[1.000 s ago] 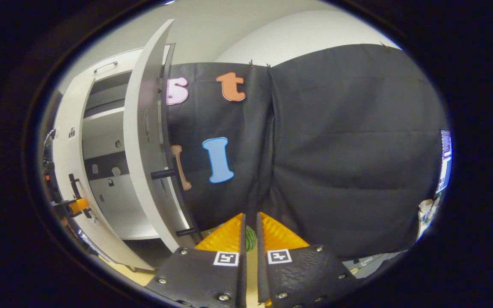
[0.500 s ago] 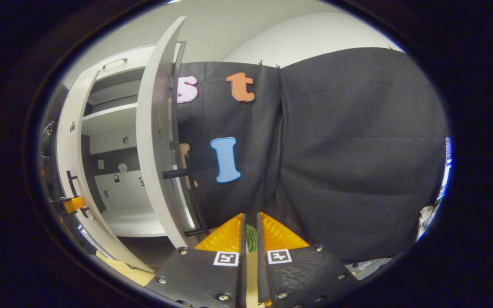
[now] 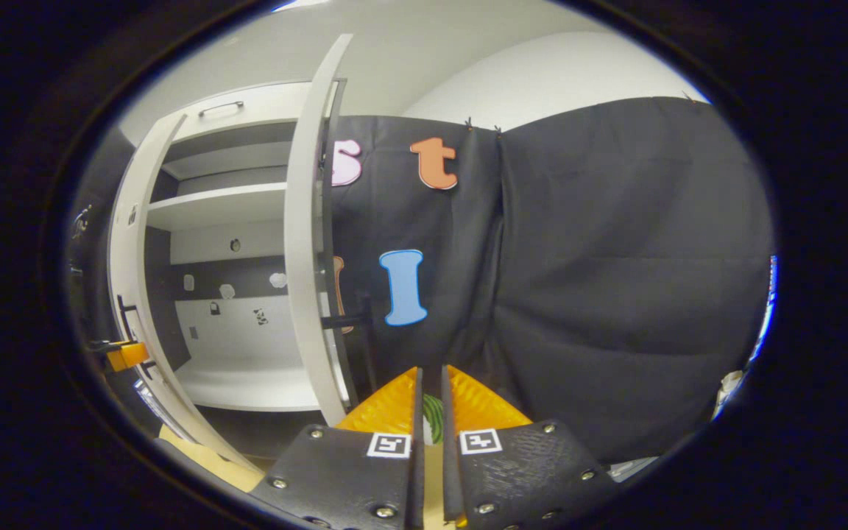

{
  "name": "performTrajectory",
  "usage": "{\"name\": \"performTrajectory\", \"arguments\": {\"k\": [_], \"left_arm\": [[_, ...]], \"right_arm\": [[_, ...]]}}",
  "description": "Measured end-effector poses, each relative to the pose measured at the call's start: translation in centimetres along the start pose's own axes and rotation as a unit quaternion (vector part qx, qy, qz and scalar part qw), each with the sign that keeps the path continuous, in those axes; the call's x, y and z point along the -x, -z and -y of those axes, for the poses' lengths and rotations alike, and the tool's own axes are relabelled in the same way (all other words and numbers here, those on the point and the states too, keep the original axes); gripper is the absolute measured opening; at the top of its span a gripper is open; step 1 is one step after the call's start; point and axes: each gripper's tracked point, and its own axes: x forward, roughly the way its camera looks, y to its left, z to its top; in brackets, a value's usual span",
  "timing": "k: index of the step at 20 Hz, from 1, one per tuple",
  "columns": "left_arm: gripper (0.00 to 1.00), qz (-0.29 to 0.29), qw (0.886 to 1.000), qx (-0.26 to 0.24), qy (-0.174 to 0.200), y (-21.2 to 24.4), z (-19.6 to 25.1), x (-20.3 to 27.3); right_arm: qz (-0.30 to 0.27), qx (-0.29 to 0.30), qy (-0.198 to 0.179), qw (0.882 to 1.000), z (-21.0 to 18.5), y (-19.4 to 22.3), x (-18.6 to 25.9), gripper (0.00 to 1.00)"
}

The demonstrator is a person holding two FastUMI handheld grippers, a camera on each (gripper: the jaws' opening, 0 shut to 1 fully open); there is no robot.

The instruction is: Open the right door of the double-door shoe cabinet with the right hand, and open the left door with the left hand.

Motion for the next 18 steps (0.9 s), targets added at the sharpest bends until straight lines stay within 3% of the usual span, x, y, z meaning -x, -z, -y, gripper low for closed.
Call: {"name": "performTrajectory", "arguments": {"k": [10, 18], "left_arm": [[0.18, 0.0, 1.0, 0.007, 0.015, 0.3, -0.8, 1.3], [0.18, 0.0, 1.0, 0.003, -0.006, 0.3, -2.3, 3.1]], "right_arm": [[0.007, 0.016, -0.018, 1.0, -2.5, -0.7, 1.0, 0.1], [0.017, 0.022, -0.042, 0.999, -6.4, -1.3, 3.9, 0.1]]}}
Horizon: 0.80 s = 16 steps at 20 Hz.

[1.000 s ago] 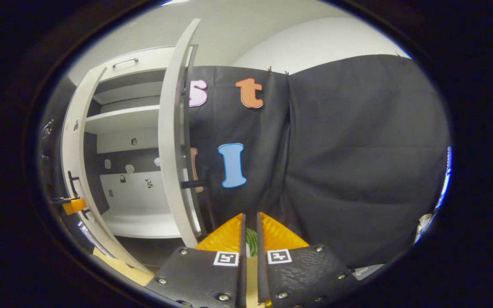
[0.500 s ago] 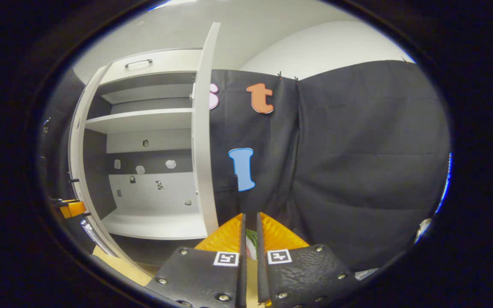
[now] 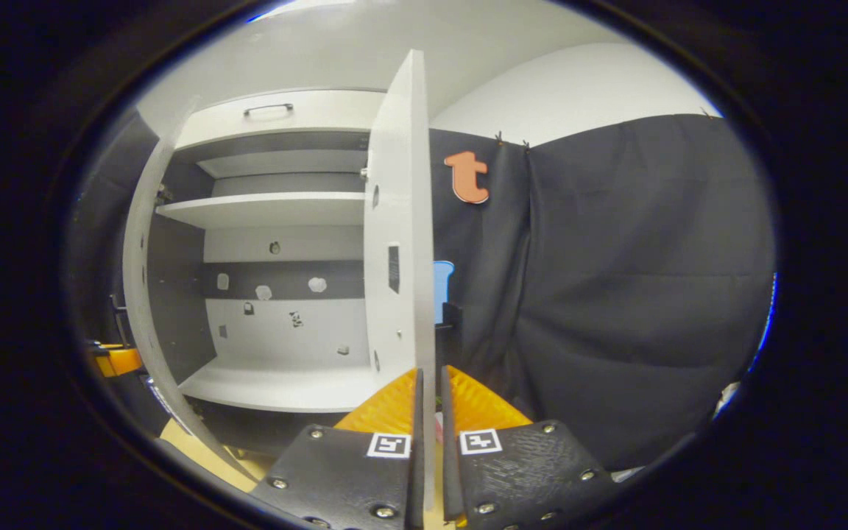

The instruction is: Open the right door of the double-door shoe cabinet with the right hand, and open the left door with the left hand.

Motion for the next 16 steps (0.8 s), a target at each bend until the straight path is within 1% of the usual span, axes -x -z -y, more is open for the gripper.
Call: {"name": "performTrajectory", "arguments": {"k": [4, 6, 8, 10, 12, 16], "left_arm": [[0.18, -0.003, 1.0, -0.013, -0.023, 0.0, -1.2, 0.5], [0.14, -0.002, 0.999, -0.016, -0.032, 0.0, -1.8, 0.7], [0.14, -0.002, 0.999, -0.011, -0.042, 0.0, -2.1, 0.9], [0.12, -0.001, 0.998, -0.013, -0.055, -0.1, -2.7, 1.1], [0.11, -0.001, 0.997, -0.019, -0.076, -0.1, -3.8, 1.4], [0.03, -0.001, 0.989, -0.03, -0.144, -0.2, -7.5, 2.5]], "right_arm": [[0.0, -0.005, -0.024, 1.0, -2.1, -0.1, 0.1, 0.1], [-0.001, -0.005, -0.036, 0.999, -3.3, 0.0, 0.1, 0.1], [-0.002, -0.003, -0.046, 0.999, -4.2, 0.0, 0.0, 0.1], [-0.004, -0.004, -0.056, 0.998, -5.0, 0.0, 0.1, 0.1], [-0.005, -0.008, -0.068, 0.998, -5.9, 0.2, -0.2, 0.1], [-0.01, -0.015, -0.094, 0.995, -8.2, 0.3, -1.0, 0.1]]}}
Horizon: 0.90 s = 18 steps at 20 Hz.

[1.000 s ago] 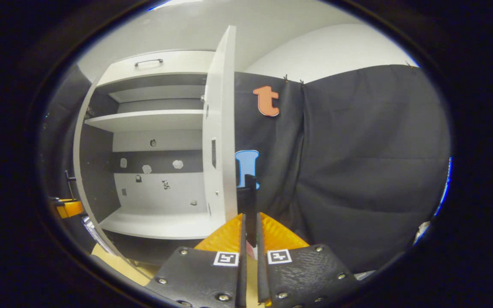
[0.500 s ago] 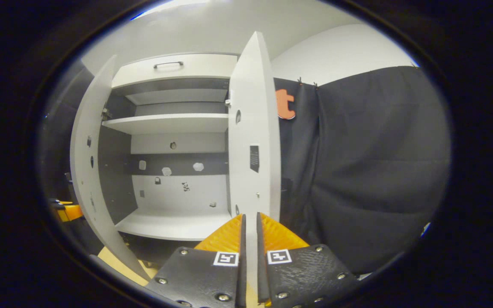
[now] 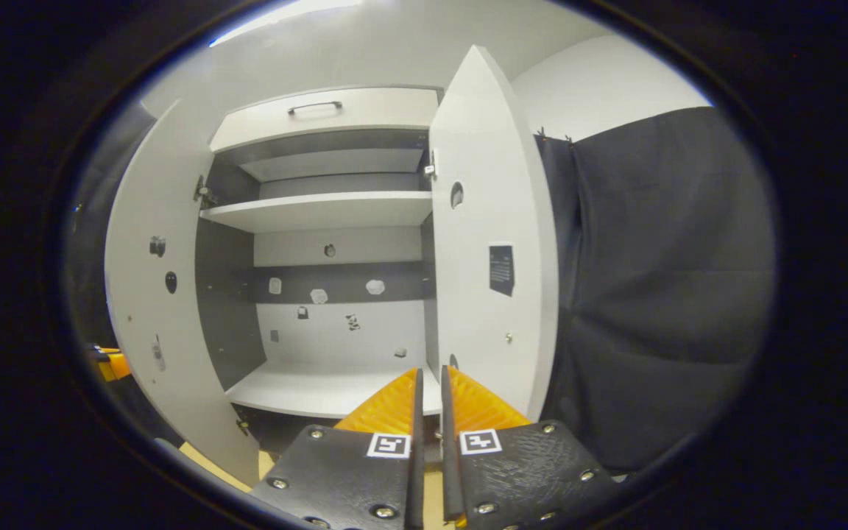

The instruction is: Open the right door of the double-door shoe cabinet with the right hand, and open the left door with the left hand.

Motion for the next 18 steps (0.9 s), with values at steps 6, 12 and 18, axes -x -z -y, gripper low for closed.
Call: {"name": "performTrajectory", "arguments": {"k": [6, 12, 18], "left_arm": [[0.01, 0.001, 1.0, 0.021, 0.013, 0.0, -0.9, -0.3], [0.01, 0.008, 1.0, 0.02, 0.019, -0.2, -1.0, -0.6], [0.03, 0.012, 1.0, 0.019, 0.011, -0.3, -1.5, -0.5]], "right_arm": [[-0.003, 0.003, -0.022, 1.0, -1.4, 0.3, -1.1, 0.1], [-0.011, 0.003, -0.025, 1.0, -1.5, 0.8, -2.0, 0.1], [-0.021, -0.001, -0.034, 0.999, -2.4, 1.4, -2.4, 0.1]]}}
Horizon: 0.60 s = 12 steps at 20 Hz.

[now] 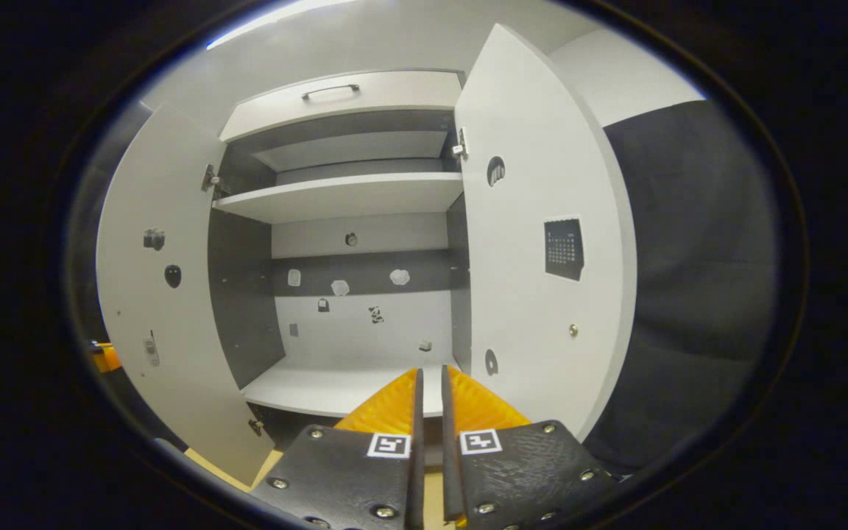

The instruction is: Open the right door of the double-door shoe cabinet with the right hand, and open the left door with the left hand.

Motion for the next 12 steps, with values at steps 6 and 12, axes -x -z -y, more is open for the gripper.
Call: {"name": "performTrajectory", "arguments": {"k": [6, 12], "left_arm": [[0.08, 0.016, 1.0, 0.009, -0.015, -0.7, -0.6, 0.3], [0.21, 0.013, 0.999, 0.01, -0.031, -0.8, -1.5, 1.0]], "right_arm": [[-0.006, 0.0, -0.015, 1.0, -1.5, 0.4, -0.2, 0.1], [-0.009, -0.002, -0.024, 1.0, -2.7, 0.6, 0.7, 0.1]]}}
